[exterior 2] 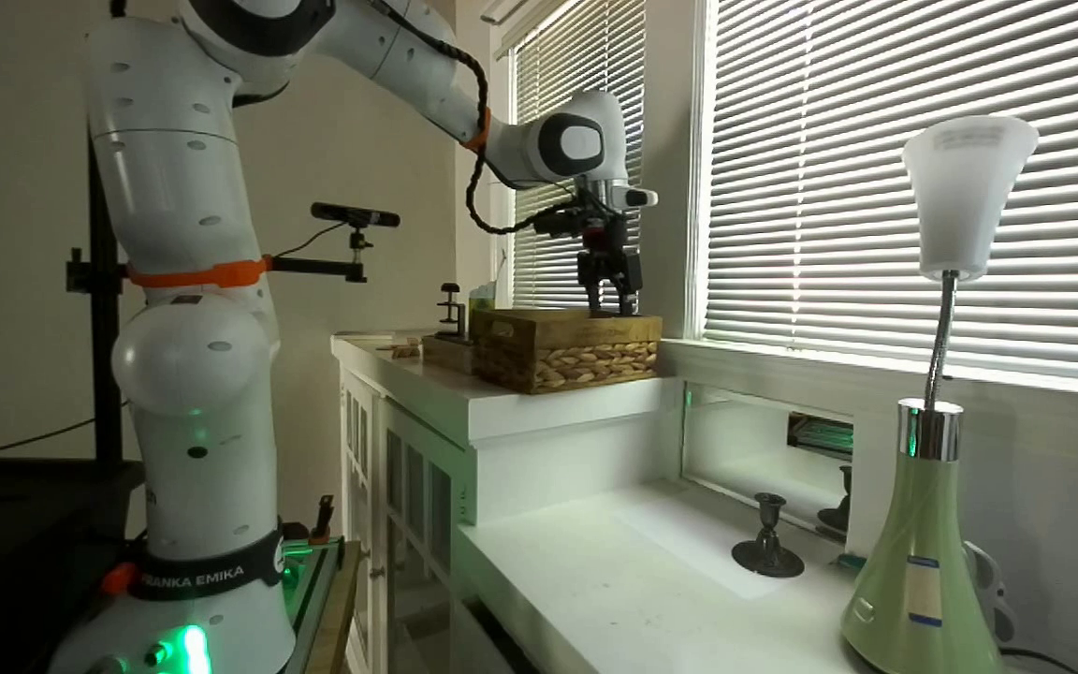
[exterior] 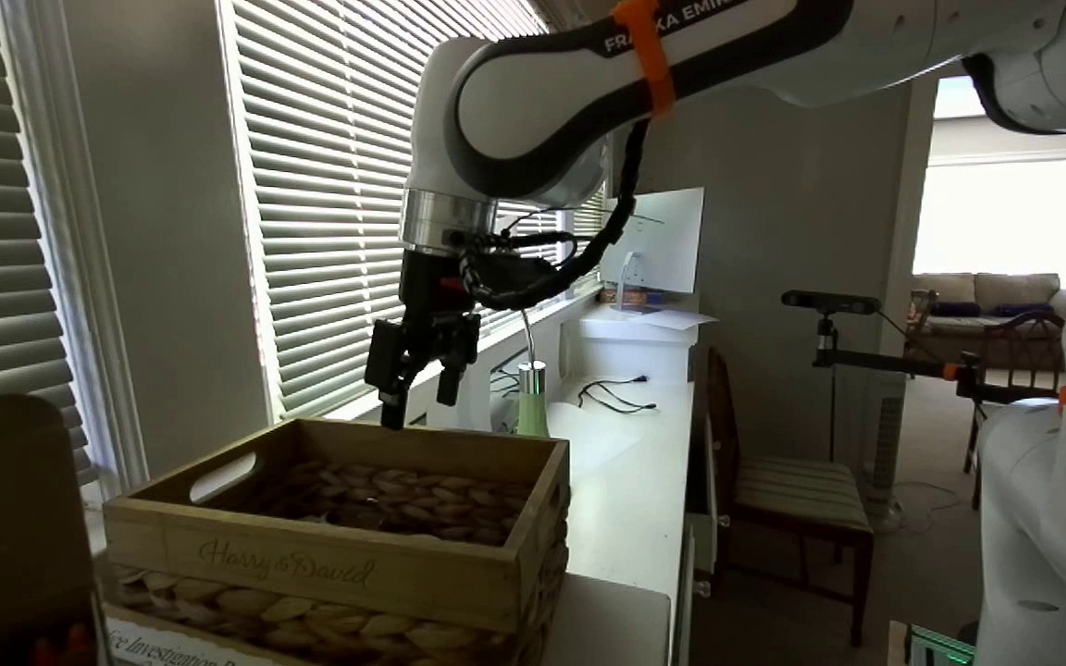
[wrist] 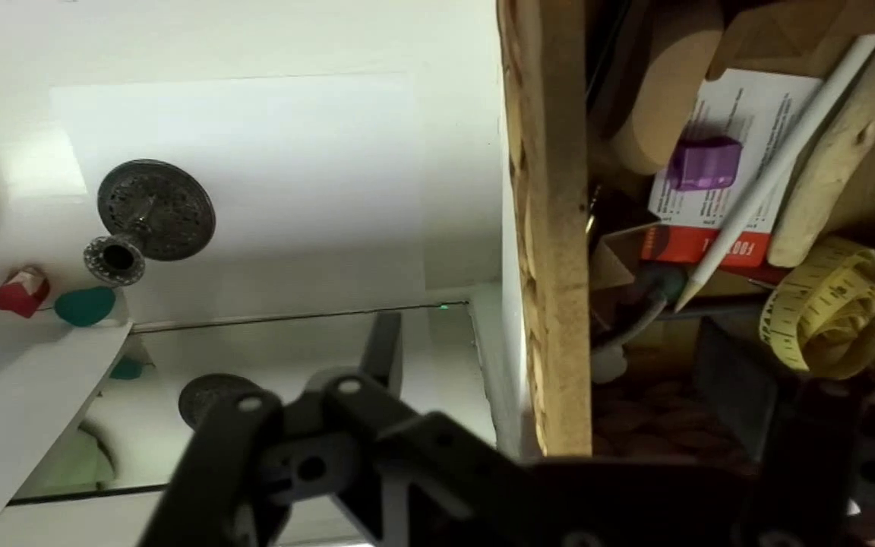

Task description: Move the basket to the right

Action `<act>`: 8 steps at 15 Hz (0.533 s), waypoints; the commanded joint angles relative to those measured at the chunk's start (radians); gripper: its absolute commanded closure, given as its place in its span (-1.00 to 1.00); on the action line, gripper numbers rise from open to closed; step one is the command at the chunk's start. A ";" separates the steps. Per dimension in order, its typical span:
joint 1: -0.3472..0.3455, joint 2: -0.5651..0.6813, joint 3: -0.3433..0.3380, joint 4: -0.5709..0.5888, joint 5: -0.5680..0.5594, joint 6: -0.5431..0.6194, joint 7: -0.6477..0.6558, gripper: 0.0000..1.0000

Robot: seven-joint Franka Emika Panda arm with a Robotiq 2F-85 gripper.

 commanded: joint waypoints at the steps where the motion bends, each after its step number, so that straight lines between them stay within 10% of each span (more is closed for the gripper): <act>1: 0.015 0.010 0.002 -0.023 0.010 0.029 0.005 -0.68; 8: 0.026 0.011 -0.003 -0.063 0.047 0.086 -0.015 -0.44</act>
